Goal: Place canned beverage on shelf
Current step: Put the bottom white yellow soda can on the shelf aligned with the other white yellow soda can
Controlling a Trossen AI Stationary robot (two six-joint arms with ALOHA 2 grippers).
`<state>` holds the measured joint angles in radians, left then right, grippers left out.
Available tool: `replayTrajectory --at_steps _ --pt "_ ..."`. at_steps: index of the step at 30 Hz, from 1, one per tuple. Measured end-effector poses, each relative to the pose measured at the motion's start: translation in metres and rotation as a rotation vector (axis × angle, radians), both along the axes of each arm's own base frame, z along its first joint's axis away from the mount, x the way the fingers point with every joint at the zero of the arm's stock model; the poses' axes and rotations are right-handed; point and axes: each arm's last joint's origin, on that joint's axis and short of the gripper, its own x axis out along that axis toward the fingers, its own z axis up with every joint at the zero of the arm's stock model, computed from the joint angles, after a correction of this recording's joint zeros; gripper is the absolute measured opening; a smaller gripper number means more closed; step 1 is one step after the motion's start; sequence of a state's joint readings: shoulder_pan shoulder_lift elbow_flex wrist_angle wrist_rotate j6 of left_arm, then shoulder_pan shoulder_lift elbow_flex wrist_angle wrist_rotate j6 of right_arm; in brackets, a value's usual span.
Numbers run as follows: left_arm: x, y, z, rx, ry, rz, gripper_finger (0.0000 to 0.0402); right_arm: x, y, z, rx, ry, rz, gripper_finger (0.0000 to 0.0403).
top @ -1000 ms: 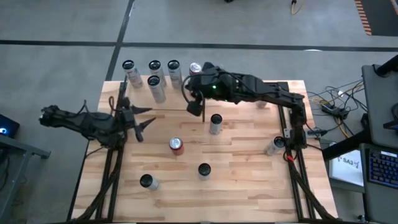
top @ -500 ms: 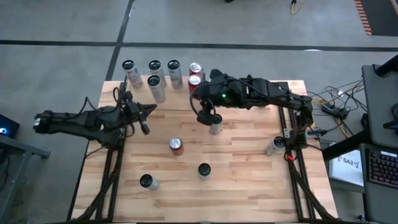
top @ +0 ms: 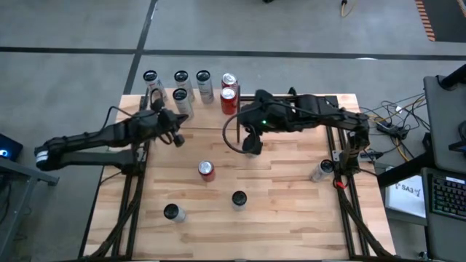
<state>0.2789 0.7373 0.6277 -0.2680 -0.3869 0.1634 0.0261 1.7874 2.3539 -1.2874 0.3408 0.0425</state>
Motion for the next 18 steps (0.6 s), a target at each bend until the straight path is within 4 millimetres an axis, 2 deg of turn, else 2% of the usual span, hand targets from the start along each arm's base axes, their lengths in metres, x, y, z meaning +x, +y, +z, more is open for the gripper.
replayTrajectory --at_steps 18 --pt "0.001 0.016 -0.006 0.079 0.116 0.034 0.0 -0.002 -0.001 -0.001 -0.018 0.024 0.016 0.0009"
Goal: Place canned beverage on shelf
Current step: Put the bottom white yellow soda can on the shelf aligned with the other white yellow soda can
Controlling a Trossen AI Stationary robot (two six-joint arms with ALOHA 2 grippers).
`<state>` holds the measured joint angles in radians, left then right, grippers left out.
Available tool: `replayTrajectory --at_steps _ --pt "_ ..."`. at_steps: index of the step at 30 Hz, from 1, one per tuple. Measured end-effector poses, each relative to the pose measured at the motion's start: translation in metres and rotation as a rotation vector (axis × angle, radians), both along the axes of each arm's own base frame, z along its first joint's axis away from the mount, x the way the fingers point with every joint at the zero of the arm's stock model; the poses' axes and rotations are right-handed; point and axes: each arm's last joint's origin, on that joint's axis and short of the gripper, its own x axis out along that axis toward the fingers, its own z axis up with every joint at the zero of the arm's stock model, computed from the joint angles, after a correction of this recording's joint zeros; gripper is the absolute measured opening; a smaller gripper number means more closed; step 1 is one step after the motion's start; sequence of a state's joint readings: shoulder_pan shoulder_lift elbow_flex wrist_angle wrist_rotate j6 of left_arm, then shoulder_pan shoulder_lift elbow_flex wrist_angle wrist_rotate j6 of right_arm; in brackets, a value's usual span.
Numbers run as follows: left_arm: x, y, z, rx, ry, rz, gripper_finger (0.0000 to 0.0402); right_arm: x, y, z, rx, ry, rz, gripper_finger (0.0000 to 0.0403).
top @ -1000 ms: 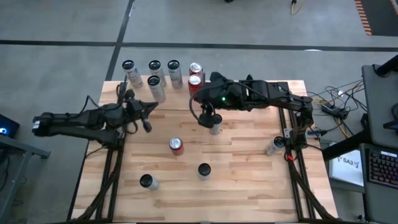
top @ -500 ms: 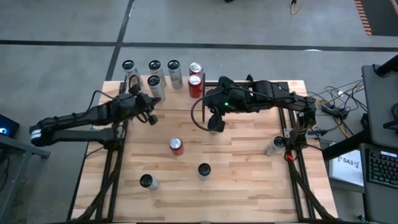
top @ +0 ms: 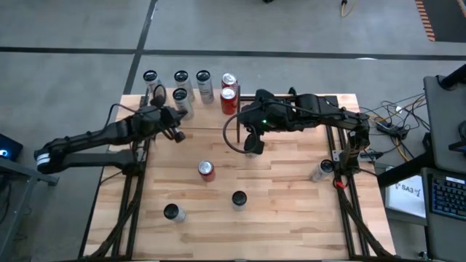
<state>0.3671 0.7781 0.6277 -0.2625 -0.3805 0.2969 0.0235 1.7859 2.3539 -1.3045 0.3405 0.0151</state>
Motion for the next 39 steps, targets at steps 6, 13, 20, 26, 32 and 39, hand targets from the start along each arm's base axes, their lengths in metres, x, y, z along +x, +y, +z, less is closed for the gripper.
replayTrajectory --at_steps 6,13,20,26,32,39 --pt "0.004 0.007 -0.005 0.016 0.05 0.012 0.0 0.0 -0.001 0.0 0.0 0.0 -0.004 0.0009" --pt "0.008 0.014 -0.005 0.049 0.06 0.027 0.0 0.0 -0.001 0.0 0.0 0.0 -0.004 0.0009" --pt "0.006 0.013 -0.003 0.052 0.051 0.02 0.0 0.0 -0.002 0.0 0.0 0.0 -0.004 0.0009" --pt "-0.012 0.001 0.001 0.017 0.065 0.01 0.0 0.0 -0.002 0.0 -0.006 0.003 0.002 0.0009" --pt "-0.027 -0.002 0.02 0.043 -0.008 0.121 0.0 0.0 -0.004 0.0 -0.017 0.009 0.007 0.0009" --pt "-0.017 0.0 0.017 0.014 0.023 0.037 0.0 0.0 -0.014 0.0 -0.025 0.013 -0.011 0.0009"
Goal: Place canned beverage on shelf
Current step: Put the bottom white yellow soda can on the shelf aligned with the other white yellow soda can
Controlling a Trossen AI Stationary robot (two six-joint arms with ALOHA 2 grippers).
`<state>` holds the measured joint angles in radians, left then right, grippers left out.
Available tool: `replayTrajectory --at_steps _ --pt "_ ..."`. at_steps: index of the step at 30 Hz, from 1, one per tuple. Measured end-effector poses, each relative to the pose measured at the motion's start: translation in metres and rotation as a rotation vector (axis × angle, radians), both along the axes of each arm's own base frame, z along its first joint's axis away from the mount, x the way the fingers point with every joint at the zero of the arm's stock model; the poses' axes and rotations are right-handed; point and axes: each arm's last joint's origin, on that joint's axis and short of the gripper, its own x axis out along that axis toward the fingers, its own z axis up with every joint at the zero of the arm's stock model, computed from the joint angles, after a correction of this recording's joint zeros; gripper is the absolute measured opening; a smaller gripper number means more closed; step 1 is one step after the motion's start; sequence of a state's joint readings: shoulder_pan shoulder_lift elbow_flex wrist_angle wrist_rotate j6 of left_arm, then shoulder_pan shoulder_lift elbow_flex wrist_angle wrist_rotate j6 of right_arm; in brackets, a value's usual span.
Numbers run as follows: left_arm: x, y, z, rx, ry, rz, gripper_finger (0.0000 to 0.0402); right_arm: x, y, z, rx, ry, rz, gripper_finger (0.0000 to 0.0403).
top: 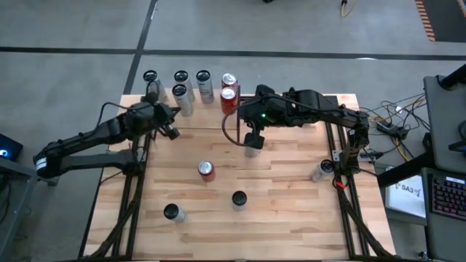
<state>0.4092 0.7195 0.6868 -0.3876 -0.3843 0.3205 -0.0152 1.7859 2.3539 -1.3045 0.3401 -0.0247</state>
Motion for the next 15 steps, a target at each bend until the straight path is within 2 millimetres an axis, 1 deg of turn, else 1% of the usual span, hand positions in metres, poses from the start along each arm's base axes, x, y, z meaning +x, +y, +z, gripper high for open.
replayTrajectory --at_steps 7,15 --pt "0.015 0.013 -0.008 0.023 0.07 0.033 0.0 0.0 -0.005 0.0 -0.003 0.002 -0.009 0.0009" --pt "0.018 0.023 -0.008 0.037 0.113 0.059 0.0 0.0 -0.005 0.0 -0.001 0.002 -0.008 0.0009"
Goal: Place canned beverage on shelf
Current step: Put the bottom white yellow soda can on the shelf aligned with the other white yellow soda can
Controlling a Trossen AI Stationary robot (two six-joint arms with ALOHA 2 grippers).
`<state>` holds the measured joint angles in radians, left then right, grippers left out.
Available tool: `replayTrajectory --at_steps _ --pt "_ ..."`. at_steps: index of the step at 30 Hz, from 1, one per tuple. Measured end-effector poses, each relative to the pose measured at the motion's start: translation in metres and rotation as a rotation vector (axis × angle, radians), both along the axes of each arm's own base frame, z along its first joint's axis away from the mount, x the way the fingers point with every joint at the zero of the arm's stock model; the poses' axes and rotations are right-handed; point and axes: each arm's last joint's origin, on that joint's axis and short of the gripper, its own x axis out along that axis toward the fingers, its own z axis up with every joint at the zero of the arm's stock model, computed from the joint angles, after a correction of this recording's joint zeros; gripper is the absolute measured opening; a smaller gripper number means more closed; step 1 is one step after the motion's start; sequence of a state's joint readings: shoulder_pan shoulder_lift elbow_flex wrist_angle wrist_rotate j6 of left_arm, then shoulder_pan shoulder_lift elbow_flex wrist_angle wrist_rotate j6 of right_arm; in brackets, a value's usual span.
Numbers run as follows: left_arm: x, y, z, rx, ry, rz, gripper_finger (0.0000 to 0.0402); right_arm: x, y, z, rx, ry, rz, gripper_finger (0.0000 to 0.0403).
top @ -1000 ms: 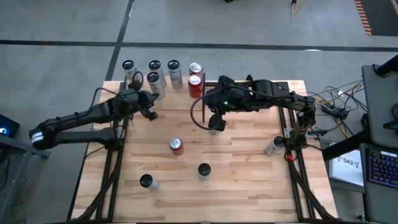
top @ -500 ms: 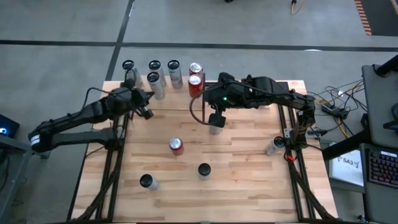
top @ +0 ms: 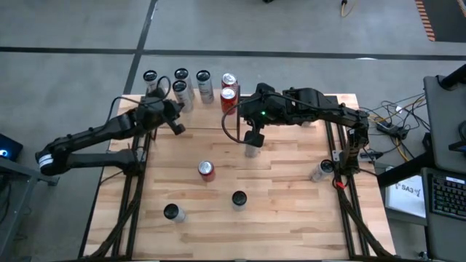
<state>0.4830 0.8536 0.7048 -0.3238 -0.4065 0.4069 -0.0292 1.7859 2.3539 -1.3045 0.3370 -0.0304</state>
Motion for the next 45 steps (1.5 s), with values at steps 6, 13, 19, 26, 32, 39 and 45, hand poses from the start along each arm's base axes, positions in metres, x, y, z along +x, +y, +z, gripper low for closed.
replayTrajectory --at_steps 6,13,19,26,32,39,45 --pt "0.001 0.002 -0.001 -0.001 0.0 0.004 0.0 0.0 0.0 0.0 -0.004 0.002 0.004 0.0009" --pt "0.002 0.002 0.0 0.001 -0.006 0.002 0.0 0.0 0.0 0.0 -0.004 0.002 0.004 0.0009" --pt "0.003 0.004 0.0 0.01 -0.016 0.004 0.0 0.0 0.0 0.0 -0.003 0.001 0.003 0.0009" --pt "0.005 0.009 -0.004 0.001 0.004 0.023 0.0 0.0 0.0 0.0 -0.003 0.001 0.003 0.0009" --pt "0.006 0.01 -0.004 0.003 0.003 0.024 0.0 0.0 0.0 0.0 -0.004 0.002 0.004 0.0009" --pt "0.006 0.01 -0.003 0.002 -0.006 0.027 0.0 0.0 0.0 0.0 -0.004 0.003 0.005 0.0009" --pt "0.002 -0.002 0.006 -0.111 -0.159 -0.02 0.0 0.0 0.0 0.0 0.001 0.001 0.007 0.0009"
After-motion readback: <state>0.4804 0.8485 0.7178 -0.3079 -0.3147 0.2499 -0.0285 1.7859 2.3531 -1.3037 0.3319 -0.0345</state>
